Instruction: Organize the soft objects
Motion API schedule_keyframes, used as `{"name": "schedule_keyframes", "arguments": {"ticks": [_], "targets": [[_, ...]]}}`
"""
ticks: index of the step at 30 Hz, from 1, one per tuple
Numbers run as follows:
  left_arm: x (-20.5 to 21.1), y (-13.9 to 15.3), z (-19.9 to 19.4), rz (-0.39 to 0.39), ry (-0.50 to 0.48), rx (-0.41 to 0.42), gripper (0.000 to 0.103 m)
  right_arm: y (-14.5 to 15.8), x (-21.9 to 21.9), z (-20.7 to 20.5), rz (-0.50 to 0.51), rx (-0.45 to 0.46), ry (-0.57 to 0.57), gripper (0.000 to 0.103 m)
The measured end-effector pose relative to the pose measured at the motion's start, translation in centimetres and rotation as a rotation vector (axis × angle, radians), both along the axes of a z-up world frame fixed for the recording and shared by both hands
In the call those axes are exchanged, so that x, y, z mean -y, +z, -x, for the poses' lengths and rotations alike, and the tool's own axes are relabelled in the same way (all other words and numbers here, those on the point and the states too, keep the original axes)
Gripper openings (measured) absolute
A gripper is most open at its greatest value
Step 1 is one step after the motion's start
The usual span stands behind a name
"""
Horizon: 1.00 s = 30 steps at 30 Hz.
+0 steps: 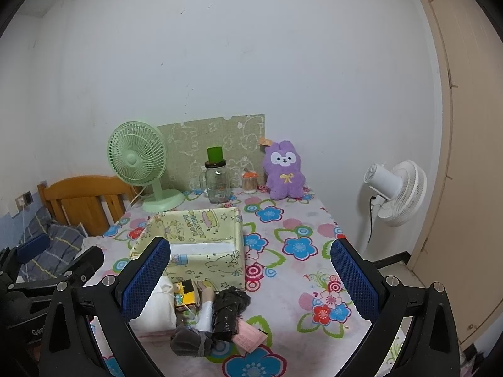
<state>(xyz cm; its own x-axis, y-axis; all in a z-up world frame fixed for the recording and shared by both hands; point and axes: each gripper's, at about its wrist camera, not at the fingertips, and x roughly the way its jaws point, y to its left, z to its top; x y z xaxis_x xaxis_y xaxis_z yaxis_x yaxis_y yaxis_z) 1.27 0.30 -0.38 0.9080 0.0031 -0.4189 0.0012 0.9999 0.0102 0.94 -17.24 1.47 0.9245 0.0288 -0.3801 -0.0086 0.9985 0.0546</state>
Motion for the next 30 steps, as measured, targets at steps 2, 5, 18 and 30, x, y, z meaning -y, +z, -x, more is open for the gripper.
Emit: {"name": "schedule_keyframes", "arguments": {"ticks": [2,5,18,30], "targets": [[0.1,0.0,0.1,0.000,-0.003,0.002,0.103,0.0,0.1,0.1,-0.004,-0.001,0.001,0.103],[0.2,0.1,0.2,0.003,-0.005,0.004,0.103,0.0,0.1,0.0,-0.008,-0.002,0.004,0.103],[0.4,-0.4,0.0,0.028,-0.035,-0.008,0.101,-0.1,0.5,-0.2,-0.018,-0.009,0.005,0.102],[0.7,-2.3,-1.1,0.052,-0.062,-0.070,0.089,-1.7,-0.1,-1.2,-0.011,-0.048,0.020,0.096]]}}
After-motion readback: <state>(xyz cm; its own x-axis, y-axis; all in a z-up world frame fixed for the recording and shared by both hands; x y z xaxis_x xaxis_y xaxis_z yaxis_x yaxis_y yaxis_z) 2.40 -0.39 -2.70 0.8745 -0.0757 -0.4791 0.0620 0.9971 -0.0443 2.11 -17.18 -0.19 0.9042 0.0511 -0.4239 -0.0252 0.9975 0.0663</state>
